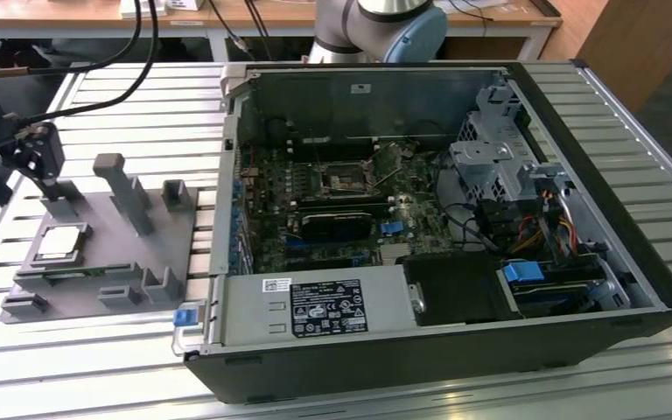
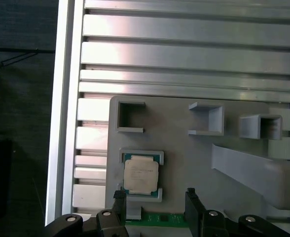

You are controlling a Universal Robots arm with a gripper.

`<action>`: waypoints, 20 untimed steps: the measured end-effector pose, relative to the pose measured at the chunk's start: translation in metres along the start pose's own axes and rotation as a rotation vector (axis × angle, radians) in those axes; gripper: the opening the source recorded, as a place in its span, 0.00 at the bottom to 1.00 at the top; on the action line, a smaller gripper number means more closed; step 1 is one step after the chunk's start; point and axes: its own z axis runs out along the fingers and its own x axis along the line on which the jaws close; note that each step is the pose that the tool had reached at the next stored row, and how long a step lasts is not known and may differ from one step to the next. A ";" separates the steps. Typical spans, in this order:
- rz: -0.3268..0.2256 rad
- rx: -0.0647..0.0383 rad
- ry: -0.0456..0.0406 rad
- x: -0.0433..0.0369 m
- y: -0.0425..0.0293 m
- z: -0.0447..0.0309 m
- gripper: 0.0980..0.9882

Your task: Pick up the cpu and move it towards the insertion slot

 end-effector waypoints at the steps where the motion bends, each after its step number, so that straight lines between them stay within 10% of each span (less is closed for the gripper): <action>1: 0.000 0.000 0.0000 0.0000 0.0000 0.0004 0.55; 20: 0.000 0.000 -0.0001 0.0007 -0.0003 0.0080 0.55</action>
